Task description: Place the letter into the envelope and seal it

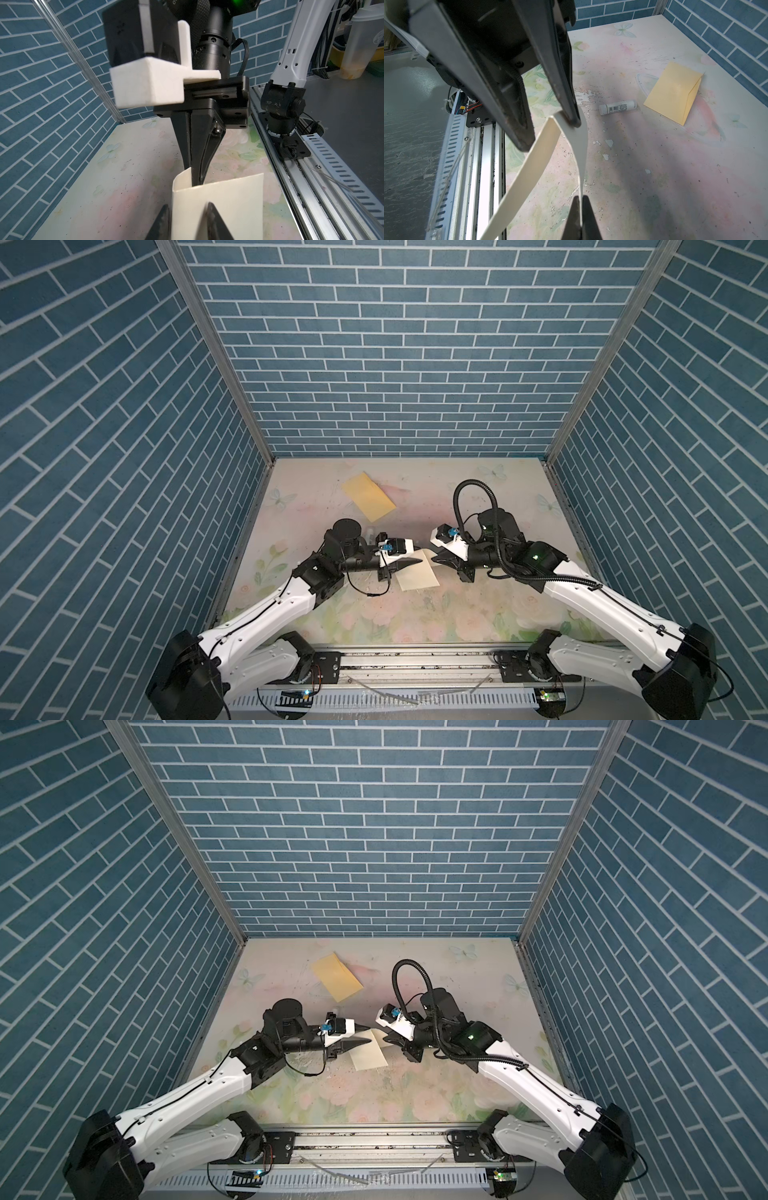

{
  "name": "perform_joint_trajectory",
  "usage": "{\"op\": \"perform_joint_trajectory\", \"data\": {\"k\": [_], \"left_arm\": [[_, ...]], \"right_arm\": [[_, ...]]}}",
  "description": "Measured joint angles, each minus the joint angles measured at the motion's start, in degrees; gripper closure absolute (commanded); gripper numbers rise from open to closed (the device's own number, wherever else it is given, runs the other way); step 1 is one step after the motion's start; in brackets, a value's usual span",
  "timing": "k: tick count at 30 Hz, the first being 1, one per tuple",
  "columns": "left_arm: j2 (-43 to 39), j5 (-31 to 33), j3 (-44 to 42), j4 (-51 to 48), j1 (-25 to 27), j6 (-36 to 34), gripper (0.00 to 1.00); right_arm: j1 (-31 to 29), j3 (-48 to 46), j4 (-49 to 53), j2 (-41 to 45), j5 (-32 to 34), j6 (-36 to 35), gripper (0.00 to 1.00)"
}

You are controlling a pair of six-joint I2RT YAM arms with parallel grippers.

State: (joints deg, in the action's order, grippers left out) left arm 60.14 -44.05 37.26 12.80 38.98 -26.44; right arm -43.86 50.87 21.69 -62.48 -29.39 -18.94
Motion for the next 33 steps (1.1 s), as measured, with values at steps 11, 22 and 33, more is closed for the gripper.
{"op": "perform_joint_trajectory", "data": {"k": [11,22,33], "left_arm": [[0.9,-1.1,0.0,0.3,0.0,-0.2,0.80],[1.0,-1.6,-0.4,1.1,0.0,-0.2,0.94],[0.9,-2.1,-1.2,1.4,0.0,-0.5,1.00]], "right_arm": [[-0.7,0.0,0.2,0.0,0.2,-1.1,1.00],[-1.1,0.0,0.2,0.0,1.4,-3.0,1.00],[-1.2,0.0,1.2,3.2,8.2,-6.0,0.69]]}}
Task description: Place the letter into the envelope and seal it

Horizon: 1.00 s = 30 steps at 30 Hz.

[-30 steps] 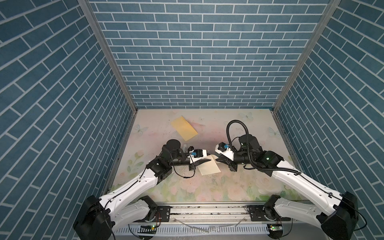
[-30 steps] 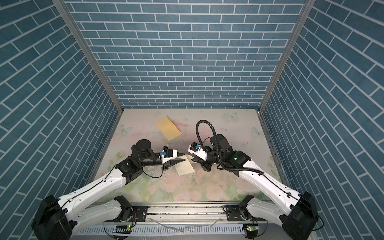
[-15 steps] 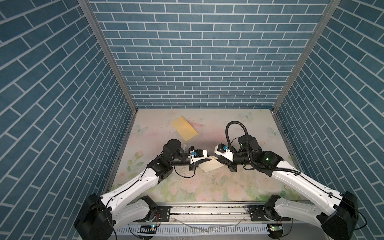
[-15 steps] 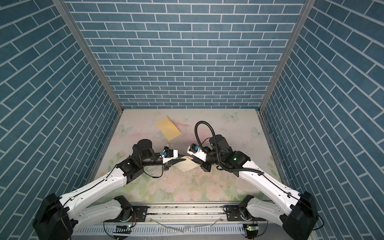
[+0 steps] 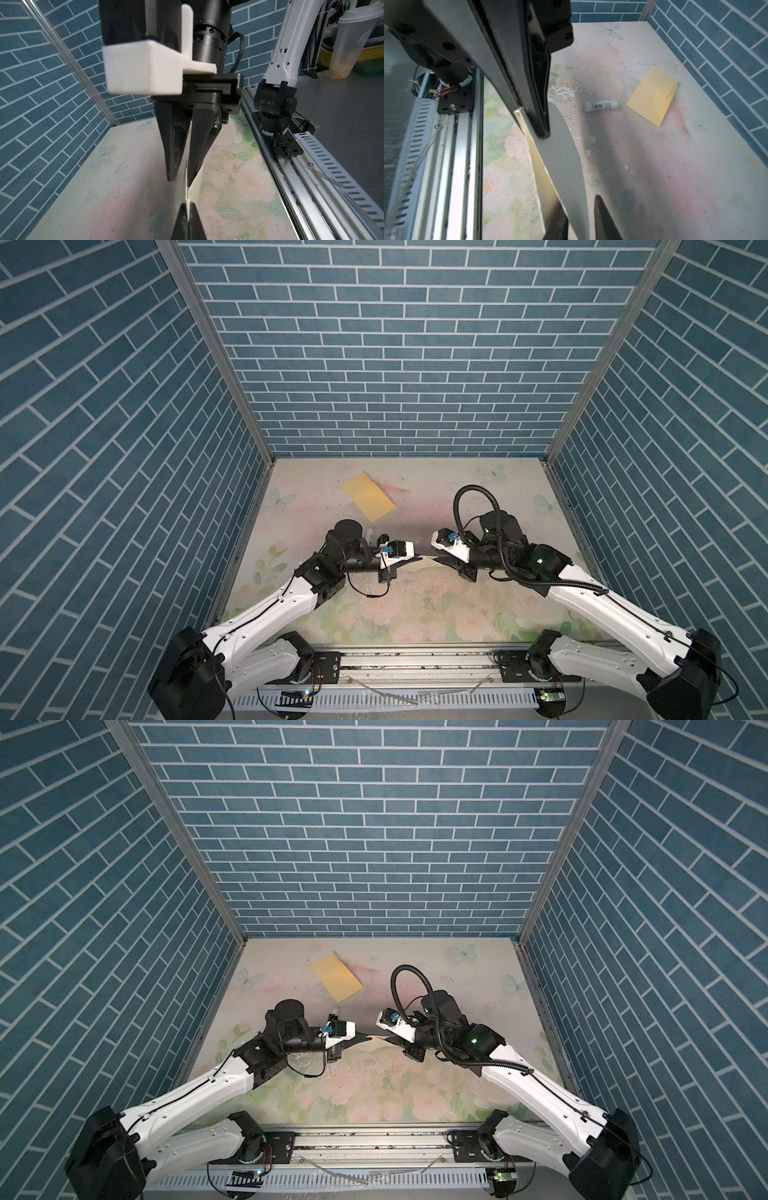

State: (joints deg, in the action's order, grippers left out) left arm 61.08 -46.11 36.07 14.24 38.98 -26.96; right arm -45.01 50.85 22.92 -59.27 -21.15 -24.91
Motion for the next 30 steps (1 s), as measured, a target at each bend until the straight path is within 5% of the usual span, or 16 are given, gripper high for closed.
{"op": "perform_joint_trajectory", "data": {"k": [6,14,20,30], "left_arm": [[0.0,1.5,-0.5,-0.6,0.0,-0.7,1.00],[1.2,2.3,-0.5,-0.6,0.0,-0.2,1.00],[1.4,2.4,-0.5,-0.2,0.0,0.7,1.00],[1.5,2.3,-0.5,1.6,0.0,2.1,1.00]], "right_arm": [[0.0,0.0,3.4,8.1,5.5,-2.4,0.49],[-0.1,3.1,4.3,3.4,-0.5,-1.9,0.39],[-1.0,4.6,3.7,-2.8,-3.0,-1.9,0.42],[-2.6,4.9,2.4,-6.7,-4.2,-1.0,0.69]]}}
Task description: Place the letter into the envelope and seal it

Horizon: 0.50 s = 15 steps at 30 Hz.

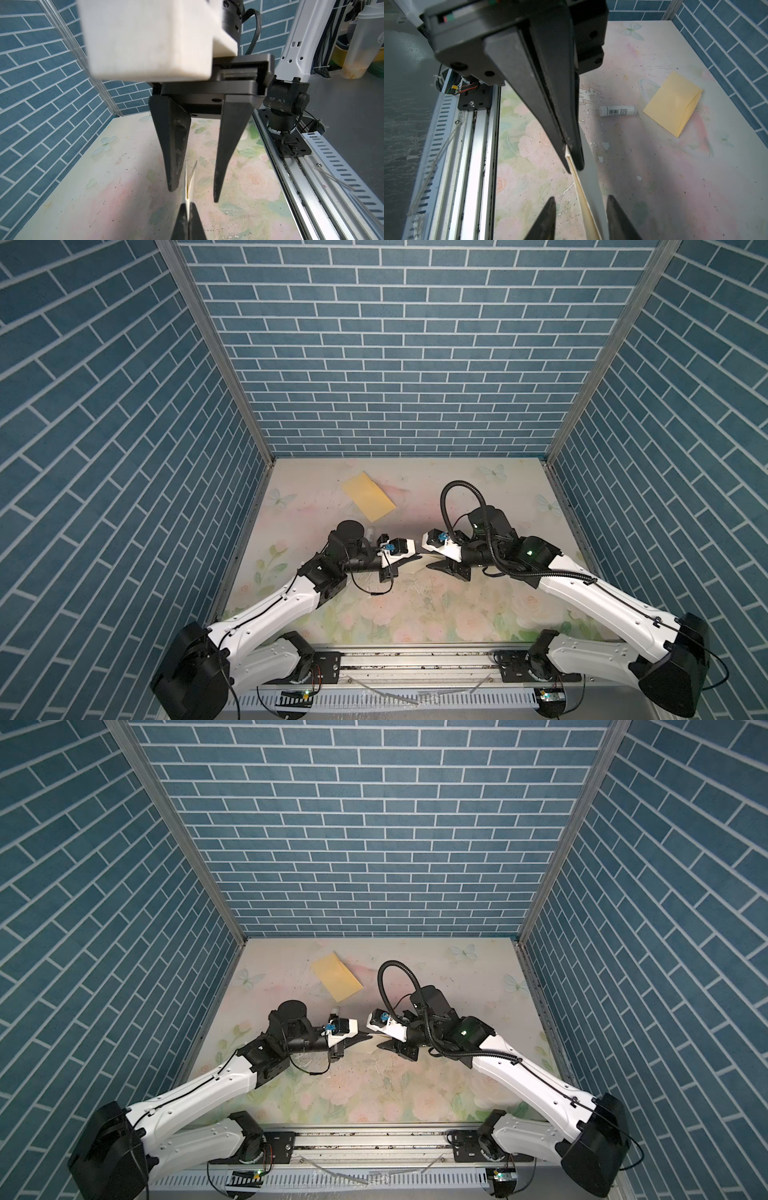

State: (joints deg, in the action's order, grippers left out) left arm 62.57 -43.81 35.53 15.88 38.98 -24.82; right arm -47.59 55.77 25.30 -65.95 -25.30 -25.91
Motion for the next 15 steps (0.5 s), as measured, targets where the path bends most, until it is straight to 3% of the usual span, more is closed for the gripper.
{"op": "perform_joint_trajectory", "data": {"k": [7,13,15], "left_arm": [[0.2,-0.2,0.0,0.5,0.0,0.3,1.00],[0.2,-0.2,0.0,0.7,0.0,0.4,0.99],[0.2,-0.2,0.0,0.7,0.0,0.4,0.94]], "right_arm": [[-0.3,0.0,-1.0,-0.7,0.3,-0.1,0.89],[-0.4,0.0,-1.4,-0.7,0.4,-0.1,0.99],[-0.4,0.0,-1.5,-0.7,0.5,-0.2,1.00]]}}
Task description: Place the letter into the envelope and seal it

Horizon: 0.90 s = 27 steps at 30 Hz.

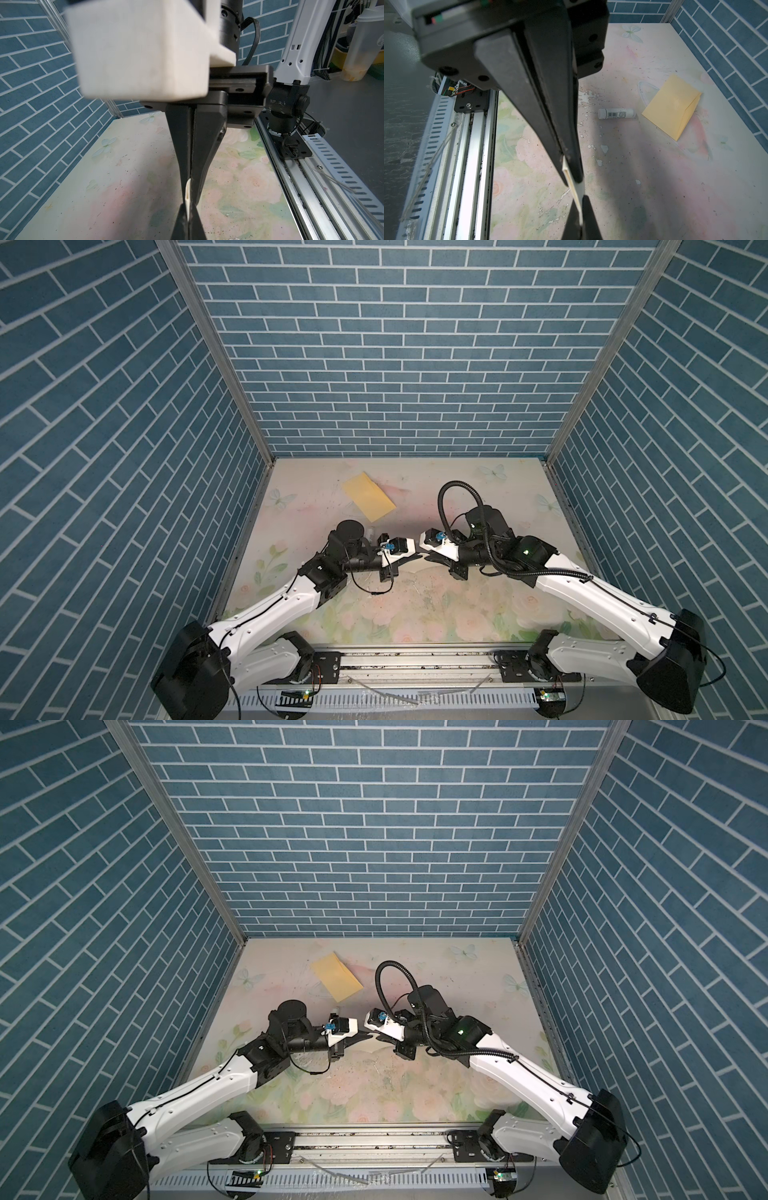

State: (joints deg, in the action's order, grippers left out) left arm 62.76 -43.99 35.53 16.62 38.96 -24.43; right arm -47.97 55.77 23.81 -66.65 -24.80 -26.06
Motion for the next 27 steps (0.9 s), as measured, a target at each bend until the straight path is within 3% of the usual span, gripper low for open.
{"op": "perform_joint_trajectory", "data": {"k": [7,12,27], "left_arm": [[0.0,0.0,0.0,0.1,0.0,0.0,0.91],[0.0,0.0,-0.2,0.7,0.0,-0.6,1.00],[0.0,0.3,-0.9,1.7,0.5,-1.0,0.96]], "right_arm": [[0.0,-0.1,-0.3,1.8,0.8,-1.0,1.00],[0.0,-0.5,-0.6,4.3,1.6,-1.5,1.00],[-0.4,-2.7,-1.6,6.6,2.9,-2.5,1.00]]}}
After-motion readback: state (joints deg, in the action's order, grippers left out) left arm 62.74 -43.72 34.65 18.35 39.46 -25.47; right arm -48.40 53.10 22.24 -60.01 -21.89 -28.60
